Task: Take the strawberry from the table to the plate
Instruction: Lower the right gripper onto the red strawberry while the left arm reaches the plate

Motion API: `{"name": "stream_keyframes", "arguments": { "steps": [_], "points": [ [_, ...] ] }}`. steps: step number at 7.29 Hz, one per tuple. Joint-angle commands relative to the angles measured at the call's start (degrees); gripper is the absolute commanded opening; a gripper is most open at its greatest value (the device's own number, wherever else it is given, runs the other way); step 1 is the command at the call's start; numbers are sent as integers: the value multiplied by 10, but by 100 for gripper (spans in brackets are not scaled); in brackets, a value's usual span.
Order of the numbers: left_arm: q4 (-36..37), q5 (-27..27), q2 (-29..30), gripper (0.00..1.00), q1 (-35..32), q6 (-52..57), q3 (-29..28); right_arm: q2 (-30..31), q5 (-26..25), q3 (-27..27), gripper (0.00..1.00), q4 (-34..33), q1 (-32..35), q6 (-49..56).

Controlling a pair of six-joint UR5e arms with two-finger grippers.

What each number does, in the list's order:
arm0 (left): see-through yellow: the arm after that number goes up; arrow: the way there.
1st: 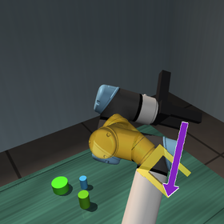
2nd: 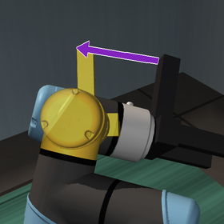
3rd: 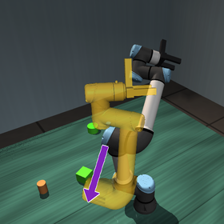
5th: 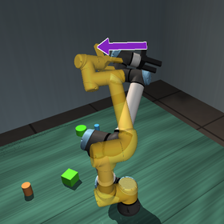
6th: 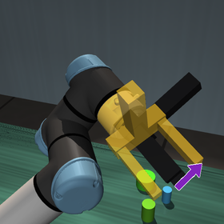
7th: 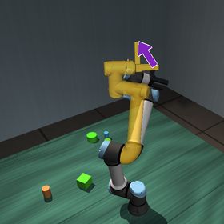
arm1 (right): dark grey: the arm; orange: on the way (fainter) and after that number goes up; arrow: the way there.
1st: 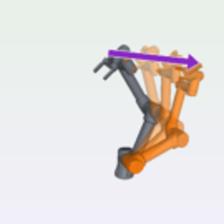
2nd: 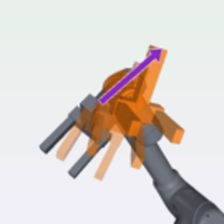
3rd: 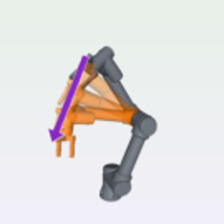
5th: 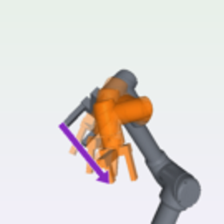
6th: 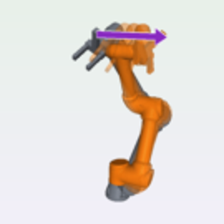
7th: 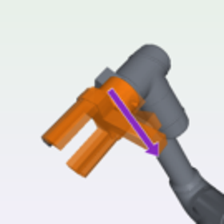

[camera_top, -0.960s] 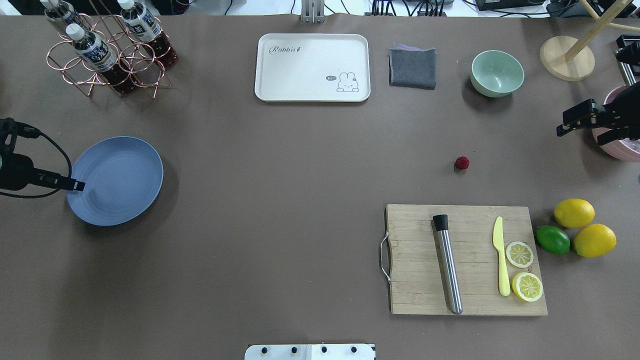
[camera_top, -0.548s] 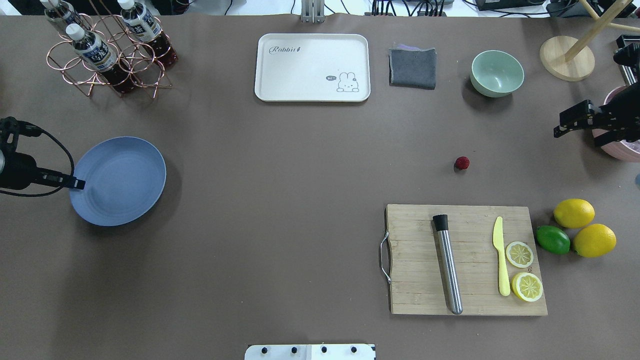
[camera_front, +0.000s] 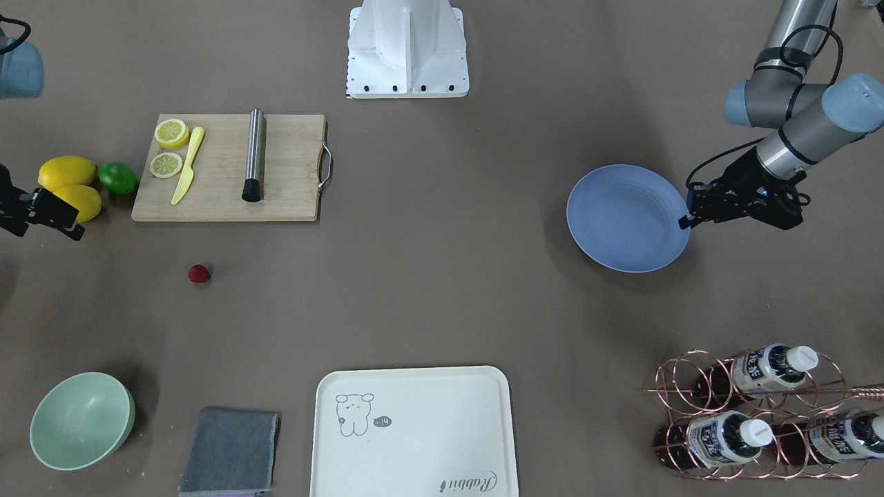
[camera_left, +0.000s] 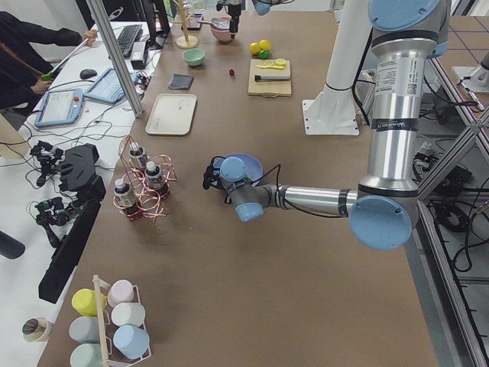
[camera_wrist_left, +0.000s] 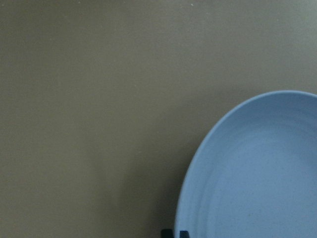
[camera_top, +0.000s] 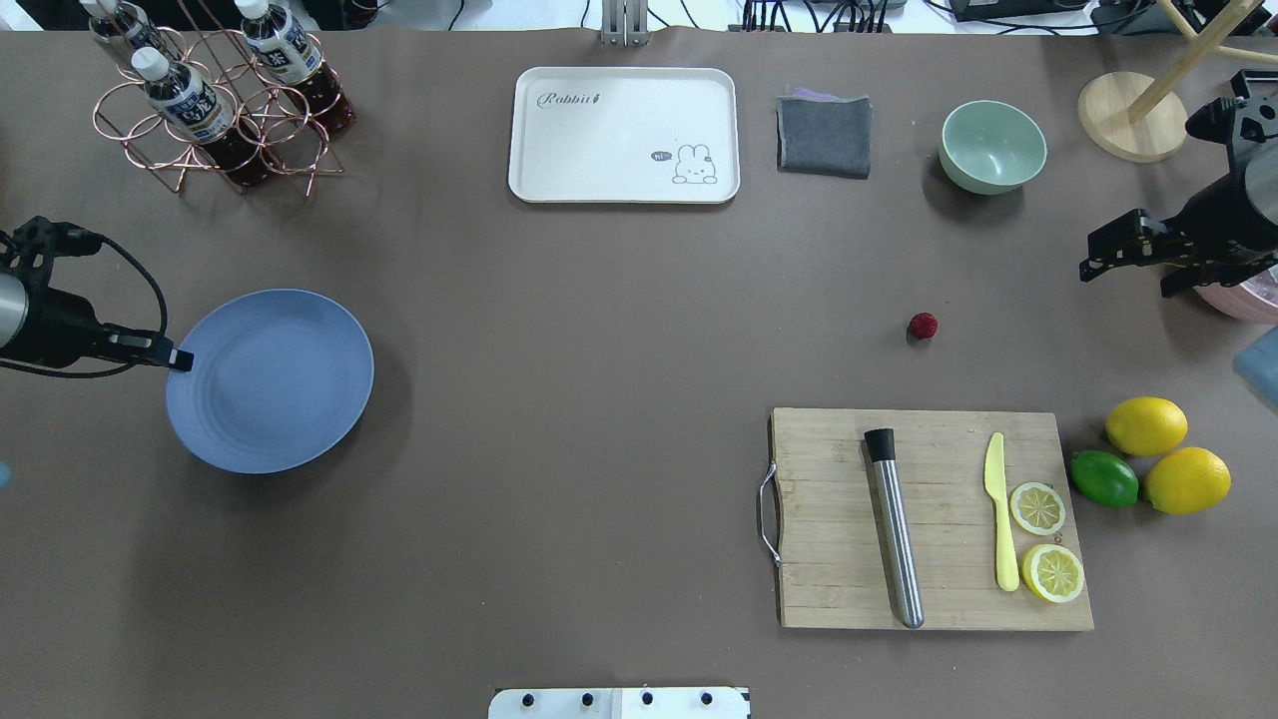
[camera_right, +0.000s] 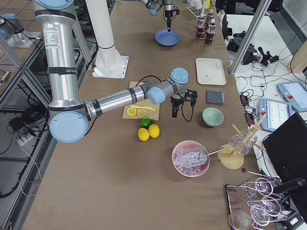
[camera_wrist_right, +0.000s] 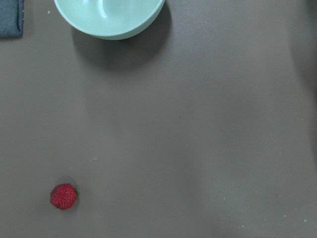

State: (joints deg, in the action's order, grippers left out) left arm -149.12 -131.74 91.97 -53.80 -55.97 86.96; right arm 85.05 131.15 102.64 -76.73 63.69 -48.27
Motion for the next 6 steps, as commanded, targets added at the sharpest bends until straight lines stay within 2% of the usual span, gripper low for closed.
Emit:
{"name": "stream_keyframes", "arguments": {
  "steps": [1,2,4,6],
  "points": [
    [100,-4,33,0,0,-41,76,-33,-19,-27,100,0,-27,-7],
    [135,-4,37,0,0,-42,106,-58,-45,-31,100,0,-54,-42],
    [145,-1,57,0,4,-89,122,-100,-91,-45,100,0,-112,-94],
    [145,65,80,0,67,-150,130,-118,-116,-73,100,2,-148,-97]
  ]
}}
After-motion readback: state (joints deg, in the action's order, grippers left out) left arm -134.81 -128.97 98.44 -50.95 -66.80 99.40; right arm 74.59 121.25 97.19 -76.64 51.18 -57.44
